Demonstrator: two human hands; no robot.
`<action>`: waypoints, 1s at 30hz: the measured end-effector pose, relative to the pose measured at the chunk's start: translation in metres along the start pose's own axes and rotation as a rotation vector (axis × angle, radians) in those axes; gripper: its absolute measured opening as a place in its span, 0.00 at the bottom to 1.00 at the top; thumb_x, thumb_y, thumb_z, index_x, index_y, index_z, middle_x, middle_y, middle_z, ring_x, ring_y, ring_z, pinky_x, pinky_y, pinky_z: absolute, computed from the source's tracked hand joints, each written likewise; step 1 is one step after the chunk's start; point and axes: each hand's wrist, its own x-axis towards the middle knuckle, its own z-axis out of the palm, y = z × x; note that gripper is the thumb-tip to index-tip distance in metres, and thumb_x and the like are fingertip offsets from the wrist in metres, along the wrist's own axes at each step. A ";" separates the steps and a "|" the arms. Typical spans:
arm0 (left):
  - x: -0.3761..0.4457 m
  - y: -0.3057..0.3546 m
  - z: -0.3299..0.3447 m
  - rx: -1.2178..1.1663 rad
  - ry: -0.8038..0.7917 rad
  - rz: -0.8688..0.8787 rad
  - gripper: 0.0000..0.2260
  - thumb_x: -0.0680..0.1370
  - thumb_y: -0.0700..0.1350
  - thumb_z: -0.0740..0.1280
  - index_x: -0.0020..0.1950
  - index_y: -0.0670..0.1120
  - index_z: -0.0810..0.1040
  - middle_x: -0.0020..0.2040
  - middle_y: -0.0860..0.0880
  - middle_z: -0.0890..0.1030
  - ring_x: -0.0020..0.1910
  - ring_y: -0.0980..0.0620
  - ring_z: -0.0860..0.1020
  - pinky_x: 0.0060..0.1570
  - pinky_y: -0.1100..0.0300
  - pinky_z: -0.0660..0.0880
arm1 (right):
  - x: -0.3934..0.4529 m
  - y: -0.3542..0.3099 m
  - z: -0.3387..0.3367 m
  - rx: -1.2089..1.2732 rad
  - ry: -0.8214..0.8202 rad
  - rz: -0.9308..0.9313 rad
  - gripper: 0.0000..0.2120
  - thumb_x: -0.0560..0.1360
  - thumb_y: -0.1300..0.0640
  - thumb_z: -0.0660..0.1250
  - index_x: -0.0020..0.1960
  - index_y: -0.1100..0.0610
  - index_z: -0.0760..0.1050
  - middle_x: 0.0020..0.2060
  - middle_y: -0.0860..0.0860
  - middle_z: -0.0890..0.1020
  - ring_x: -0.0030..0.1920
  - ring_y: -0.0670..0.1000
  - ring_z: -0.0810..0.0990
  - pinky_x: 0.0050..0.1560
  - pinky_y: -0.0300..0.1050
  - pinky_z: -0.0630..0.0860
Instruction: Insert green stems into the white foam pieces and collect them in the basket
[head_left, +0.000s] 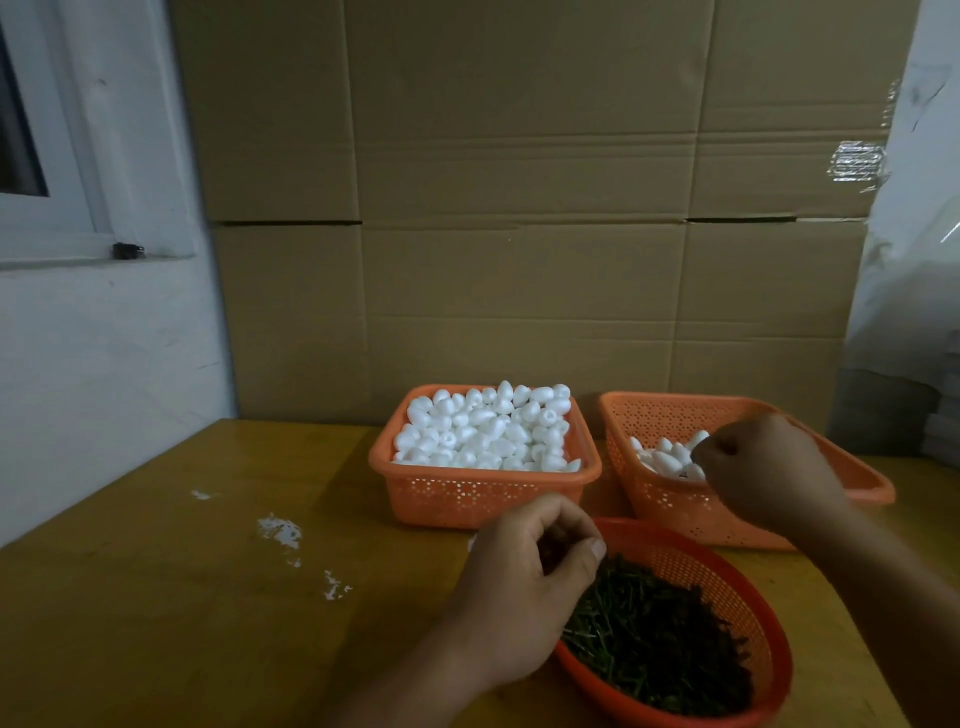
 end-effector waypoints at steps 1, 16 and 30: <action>0.000 0.000 0.000 0.006 0.009 0.005 0.02 0.79 0.49 0.67 0.46 0.55 0.78 0.39 0.54 0.80 0.39 0.57 0.78 0.41 0.56 0.77 | -0.014 -0.005 -0.001 0.050 0.010 -0.060 0.15 0.77 0.60 0.65 0.32 0.53 0.79 0.26 0.48 0.78 0.24 0.50 0.73 0.31 0.43 0.69; 0.101 -0.022 -0.054 0.522 0.112 -0.122 0.06 0.79 0.40 0.66 0.48 0.49 0.82 0.46 0.54 0.82 0.47 0.57 0.79 0.57 0.55 0.74 | -0.097 -0.027 0.023 0.150 -0.066 -0.252 0.13 0.75 0.56 0.69 0.56 0.42 0.83 0.46 0.42 0.84 0.47 0.44 0.82 0.51 0.48 0.80; 0.178 -0.050 -0.034 1.253 -0.445 -0.420 0.31 0.77 0.47 0.69 0.77 0.59 0.61 0.80 0.49 0.52 0.76 0.41 0.57 0.71 0.37 0.58 | -0.101 -0.027 0.024 0.093 -0.030 -0.252 0.11 0.73 0.53 0.70 0.52 0.40 0.84 0.41 0.41 0.79 0.42 0.45 0.81 0.46 0.49 0.79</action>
